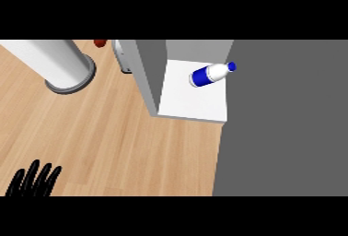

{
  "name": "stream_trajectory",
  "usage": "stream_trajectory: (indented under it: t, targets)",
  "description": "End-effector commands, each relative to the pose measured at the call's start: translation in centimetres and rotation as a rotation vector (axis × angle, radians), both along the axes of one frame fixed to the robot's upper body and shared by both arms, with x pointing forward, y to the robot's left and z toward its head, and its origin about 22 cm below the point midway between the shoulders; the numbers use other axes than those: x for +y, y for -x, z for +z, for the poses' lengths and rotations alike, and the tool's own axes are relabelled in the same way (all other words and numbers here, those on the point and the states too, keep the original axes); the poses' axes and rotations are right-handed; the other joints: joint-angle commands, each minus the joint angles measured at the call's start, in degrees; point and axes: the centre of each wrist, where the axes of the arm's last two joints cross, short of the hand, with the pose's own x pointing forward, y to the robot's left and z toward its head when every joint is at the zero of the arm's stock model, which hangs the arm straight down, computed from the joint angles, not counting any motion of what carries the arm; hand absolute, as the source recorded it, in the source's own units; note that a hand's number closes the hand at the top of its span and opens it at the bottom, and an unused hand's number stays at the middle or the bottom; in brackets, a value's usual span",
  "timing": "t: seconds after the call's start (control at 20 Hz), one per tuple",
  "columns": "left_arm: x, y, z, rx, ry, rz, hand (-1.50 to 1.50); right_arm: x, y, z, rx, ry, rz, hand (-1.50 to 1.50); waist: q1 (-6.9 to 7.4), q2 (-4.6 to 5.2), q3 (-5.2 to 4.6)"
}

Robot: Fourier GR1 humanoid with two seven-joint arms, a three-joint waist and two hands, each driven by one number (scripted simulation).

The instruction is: Pick up the bottled water, place it into the cabinet and close the cabinet

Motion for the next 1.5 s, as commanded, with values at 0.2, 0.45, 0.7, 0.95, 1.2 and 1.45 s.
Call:
stream_trajectory:
  t: [0.2,0.45,0.7,0.95,1.2,1.45]
  targets:
    - [2.2,0.0,1.0,-0.013,-0.01,-0.039,-1.5,1.7,-1.8,2.2,-0.133,0.201,0.191,1.5,2.94,0.64,-0.25]
    - [2.9,0.0,1.1,-0.021,-0.033,-0.038,-1.5,2.4,-2.9,1.9,-0.122,0.219,0.194,1.5,3.91,0.89,-0.5]
    - [4.0,-0.2,1.5,-0.013,-0.044,-0.058,-1.5,3.4,-3.9,1.1,-0.071,0.172,0.166,1.5,3.75,1.31,-0.51]
    - [4.2,-0.5,2.1,-0.033,-0.023,-0.058,-1.5,3.7,-4.9,0.6,-0.051,0.133,0.105,1.5,4.9,1.82,-0.54]
    - [4.7,-1.0,2.9,-0.046,-0.031,-0.074,-1.5,4.1,-5.7,-0.2,0.026,0.076,0.094,1.5,5.64,2.55,-0.27]
    - [5.0,-1.2,3.3,-0.063,-0.026,-0.073,-1.5,4.9,-7.5,-1.1,0.124,0.012,0.072,1.5,6.17,2.38,-0.1]
